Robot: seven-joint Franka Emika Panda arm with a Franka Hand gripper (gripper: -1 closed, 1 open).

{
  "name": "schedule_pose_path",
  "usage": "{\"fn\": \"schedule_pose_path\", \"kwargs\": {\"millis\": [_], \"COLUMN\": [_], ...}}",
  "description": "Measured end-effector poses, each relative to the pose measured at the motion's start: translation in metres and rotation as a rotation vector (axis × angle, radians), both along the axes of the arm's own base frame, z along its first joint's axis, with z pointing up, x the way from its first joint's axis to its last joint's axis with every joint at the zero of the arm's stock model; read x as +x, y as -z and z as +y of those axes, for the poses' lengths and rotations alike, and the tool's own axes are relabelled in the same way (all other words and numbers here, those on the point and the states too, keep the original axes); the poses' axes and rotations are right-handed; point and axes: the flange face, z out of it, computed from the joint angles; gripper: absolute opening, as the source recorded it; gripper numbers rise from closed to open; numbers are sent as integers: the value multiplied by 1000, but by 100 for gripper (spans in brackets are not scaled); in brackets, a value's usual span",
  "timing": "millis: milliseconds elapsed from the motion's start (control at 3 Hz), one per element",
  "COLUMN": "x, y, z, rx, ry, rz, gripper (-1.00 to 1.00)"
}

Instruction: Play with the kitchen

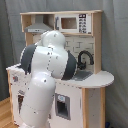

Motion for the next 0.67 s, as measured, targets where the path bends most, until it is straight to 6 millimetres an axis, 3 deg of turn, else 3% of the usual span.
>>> {"fn": "schedule_pose_path", "kwargs": {"millis": [667], "x": [16], "y": [8], "z": [14], "rx": [-10], "ry": [-25], "rz": [-21], "gripper": [-100]}}
